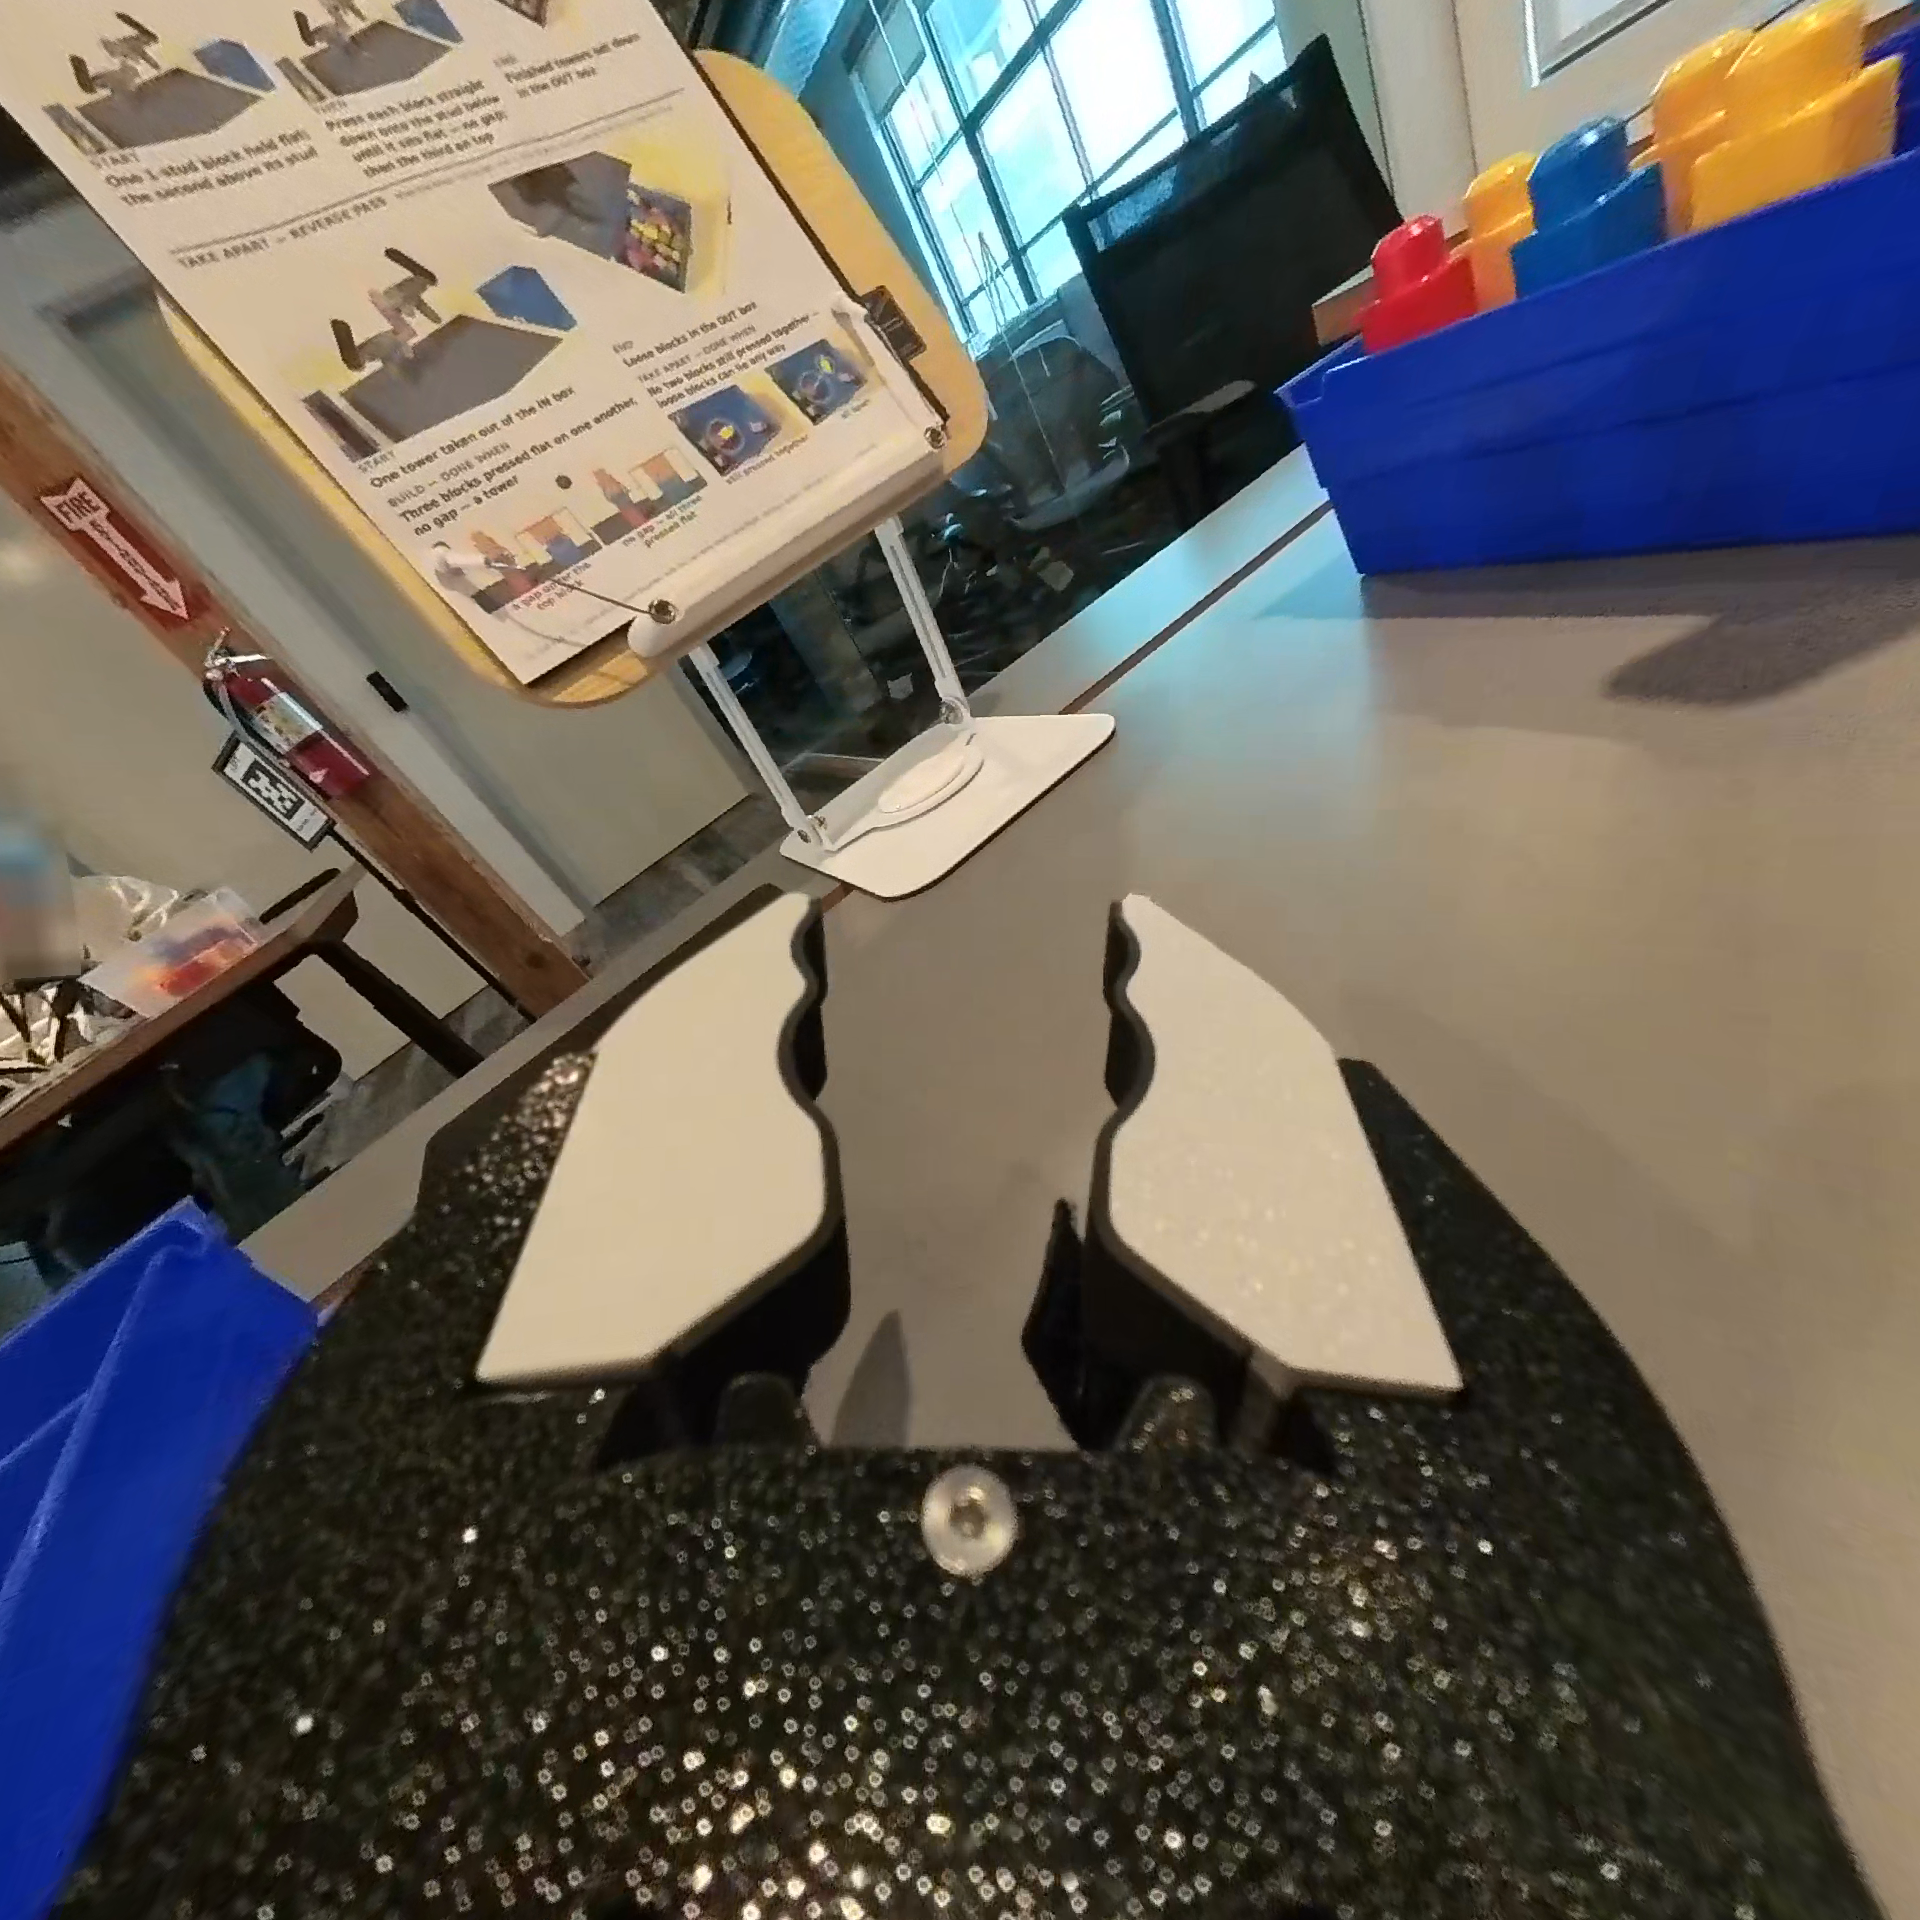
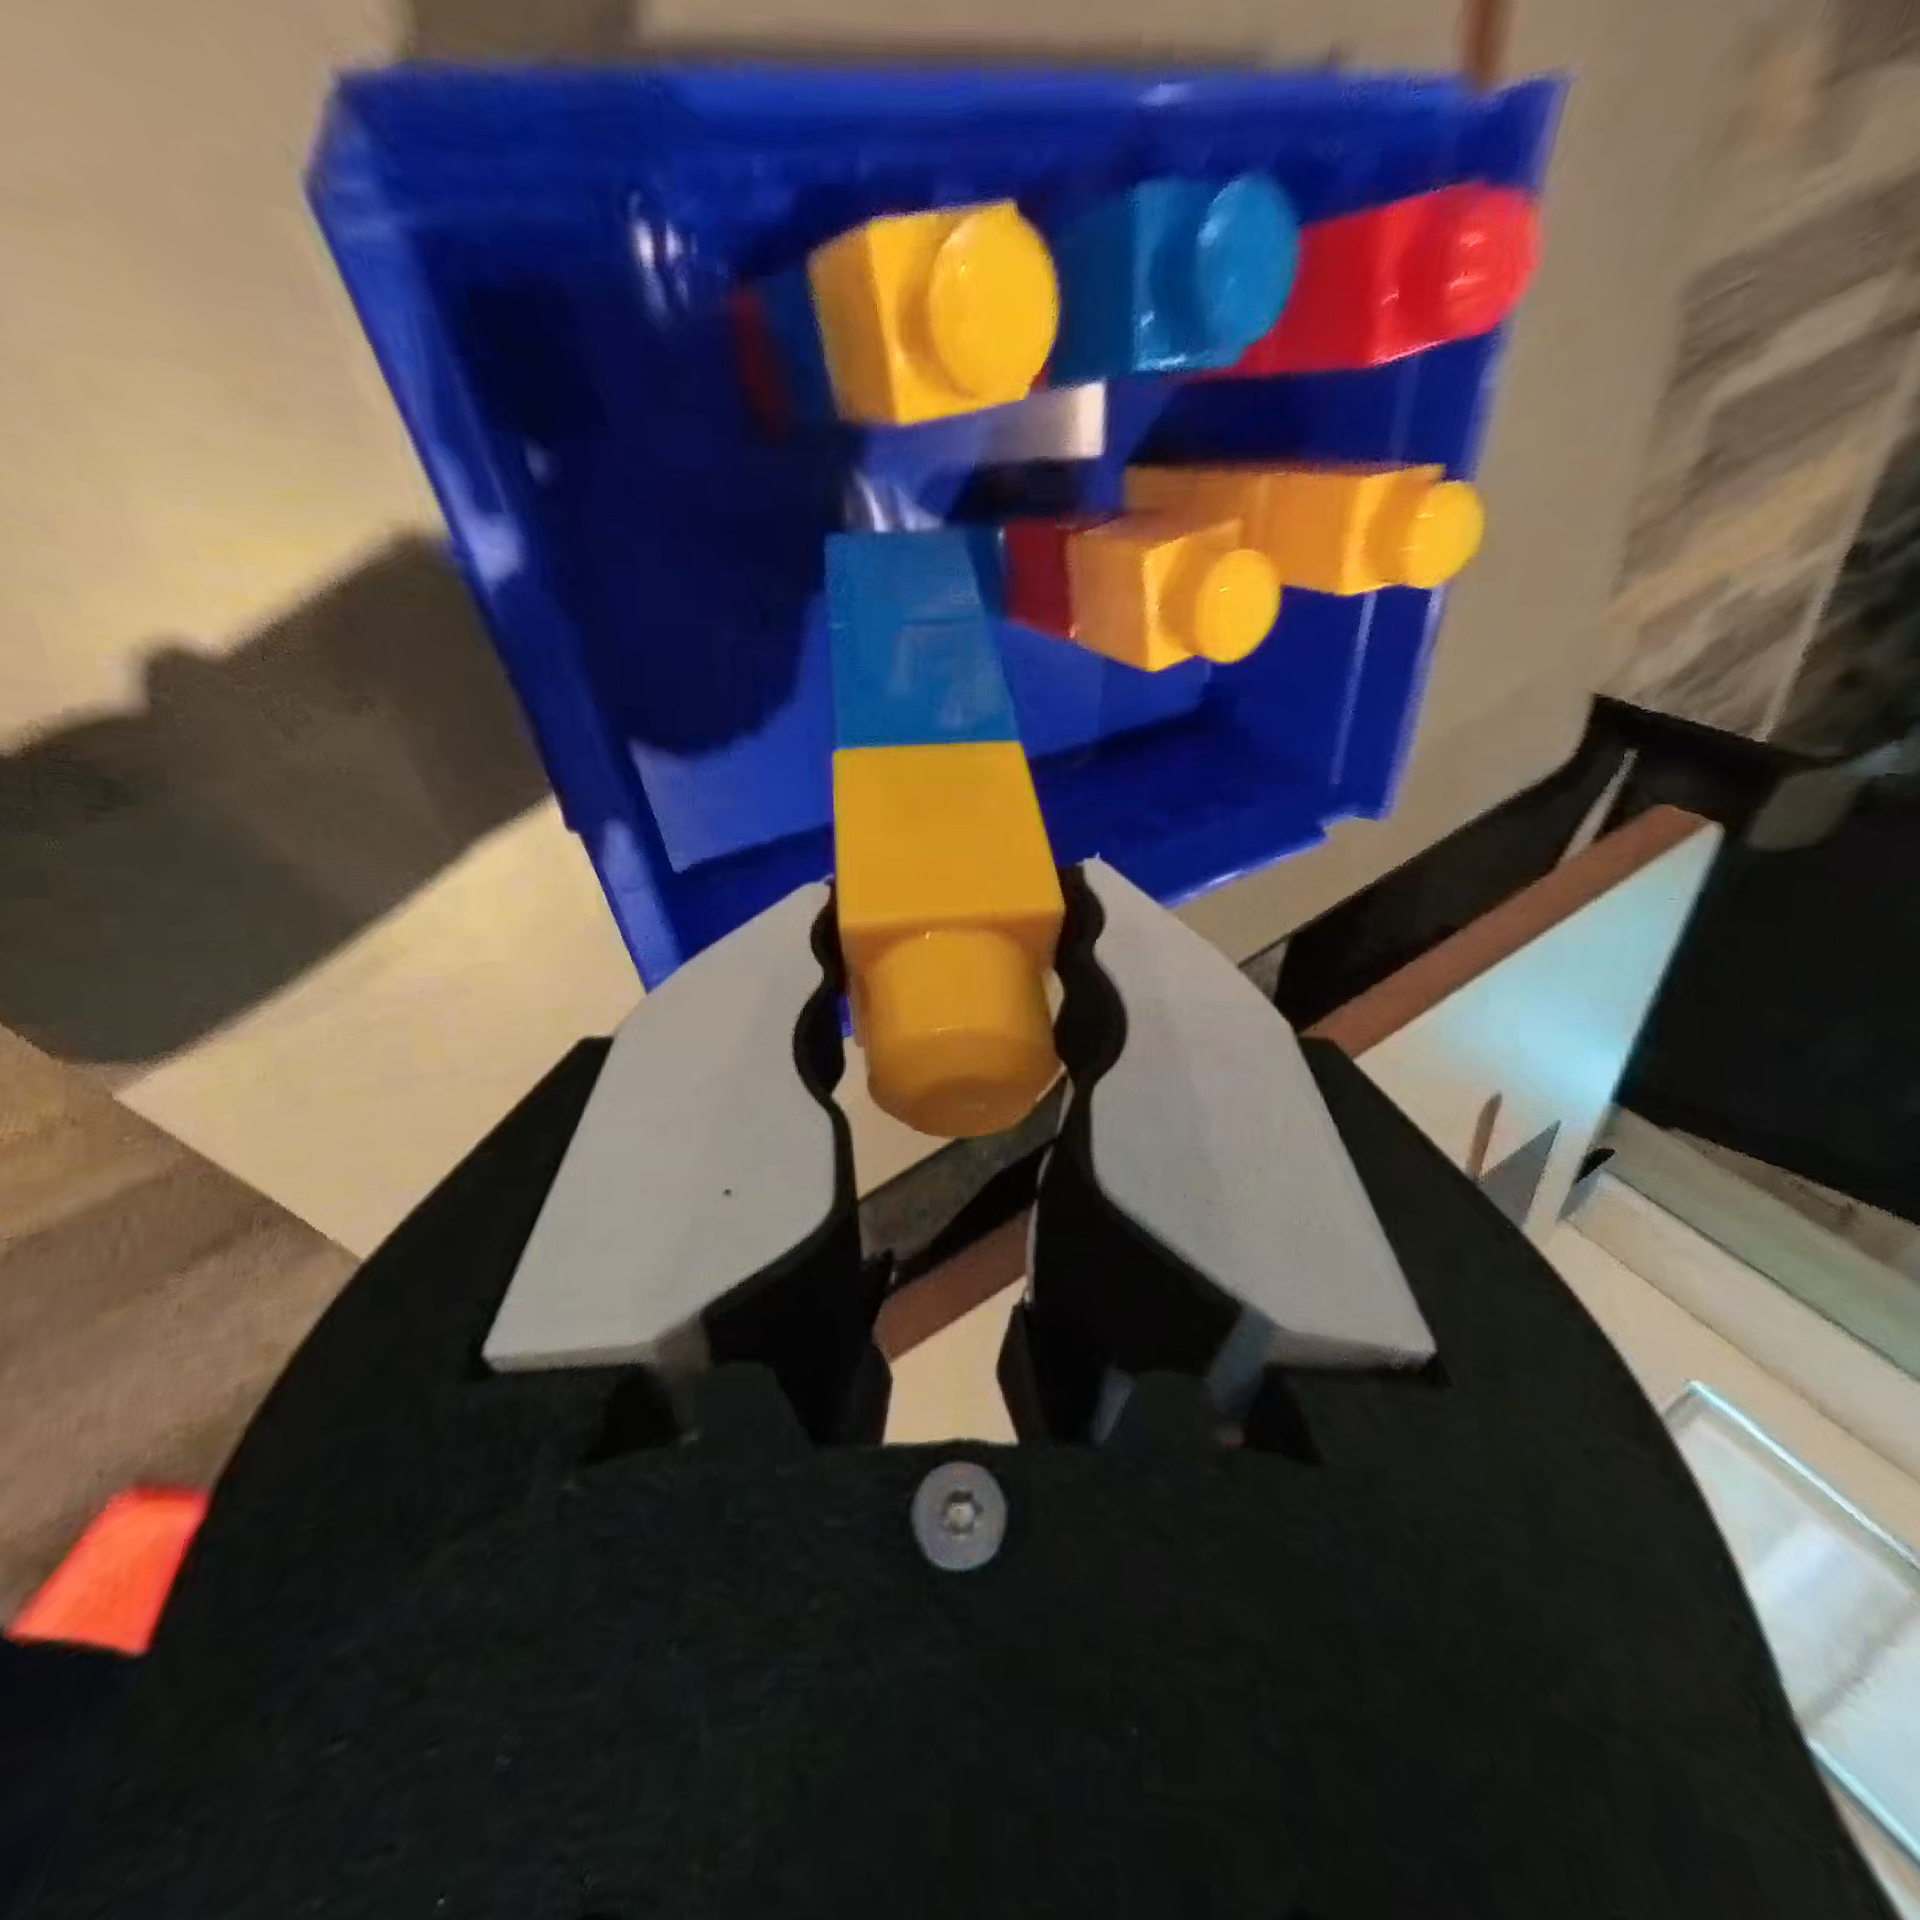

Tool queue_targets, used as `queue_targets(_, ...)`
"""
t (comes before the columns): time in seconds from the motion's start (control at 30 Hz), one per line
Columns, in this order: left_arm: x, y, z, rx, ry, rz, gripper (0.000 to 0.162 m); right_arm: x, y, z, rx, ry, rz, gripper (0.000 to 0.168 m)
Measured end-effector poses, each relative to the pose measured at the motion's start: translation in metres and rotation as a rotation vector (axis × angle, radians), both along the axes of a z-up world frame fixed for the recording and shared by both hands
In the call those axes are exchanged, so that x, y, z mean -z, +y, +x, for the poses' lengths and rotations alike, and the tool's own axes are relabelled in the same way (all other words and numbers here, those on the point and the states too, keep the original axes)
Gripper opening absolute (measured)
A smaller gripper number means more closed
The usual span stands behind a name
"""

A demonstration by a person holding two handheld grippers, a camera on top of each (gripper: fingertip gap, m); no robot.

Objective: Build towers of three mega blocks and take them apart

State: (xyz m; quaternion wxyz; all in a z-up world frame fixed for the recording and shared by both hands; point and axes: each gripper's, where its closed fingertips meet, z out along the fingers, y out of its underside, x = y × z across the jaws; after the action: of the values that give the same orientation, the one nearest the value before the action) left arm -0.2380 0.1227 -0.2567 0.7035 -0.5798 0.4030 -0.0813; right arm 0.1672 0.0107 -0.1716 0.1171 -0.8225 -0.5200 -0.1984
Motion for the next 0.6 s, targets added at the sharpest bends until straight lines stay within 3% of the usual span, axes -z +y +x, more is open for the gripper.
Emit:
queue_targets(0.27,0.005,0.0,-0.001,-0.001,0.028,-0.02,0.049,0.066,0.03,0.002,-0.071,-0.146,-0.299,0.038)
queue_targets(0.6,0.008,-0.003,0.0,0.01,0.047,-0.04,0.048,0.086,0.039,0.002,-0.088,-0.237,-0.418,0.038)
